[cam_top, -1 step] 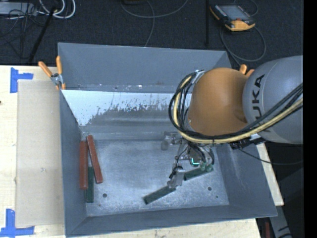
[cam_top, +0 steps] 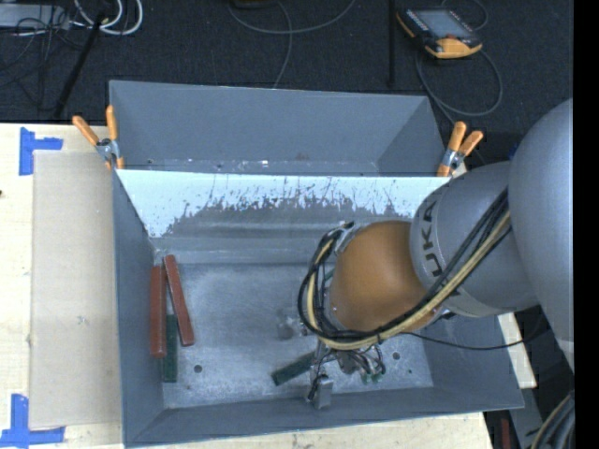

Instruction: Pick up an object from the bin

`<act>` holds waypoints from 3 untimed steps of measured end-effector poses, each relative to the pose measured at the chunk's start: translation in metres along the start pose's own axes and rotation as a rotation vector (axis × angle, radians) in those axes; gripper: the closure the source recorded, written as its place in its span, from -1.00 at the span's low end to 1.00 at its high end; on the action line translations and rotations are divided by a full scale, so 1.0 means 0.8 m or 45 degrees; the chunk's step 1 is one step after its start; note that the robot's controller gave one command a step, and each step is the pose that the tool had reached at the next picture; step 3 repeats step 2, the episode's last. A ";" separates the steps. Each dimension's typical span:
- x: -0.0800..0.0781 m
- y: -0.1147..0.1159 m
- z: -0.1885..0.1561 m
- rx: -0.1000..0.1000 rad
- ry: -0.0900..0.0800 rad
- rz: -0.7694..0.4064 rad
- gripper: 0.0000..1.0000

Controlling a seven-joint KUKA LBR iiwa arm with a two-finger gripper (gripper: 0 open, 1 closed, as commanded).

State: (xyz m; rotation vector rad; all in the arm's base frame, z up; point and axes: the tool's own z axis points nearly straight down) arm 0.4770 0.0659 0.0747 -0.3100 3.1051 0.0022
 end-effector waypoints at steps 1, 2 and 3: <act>0.007 0.001 0.002 -0.002 0.029 0.000 1.00; -0.012 0.005 -0.215 0.000 0.016 0.036 1.00; -0.012 0.005 -0.215 0.000 0.016 0.036 1.00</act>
Offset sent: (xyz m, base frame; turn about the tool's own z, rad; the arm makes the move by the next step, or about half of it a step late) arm 0.0000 0.0000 0.0000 0.0000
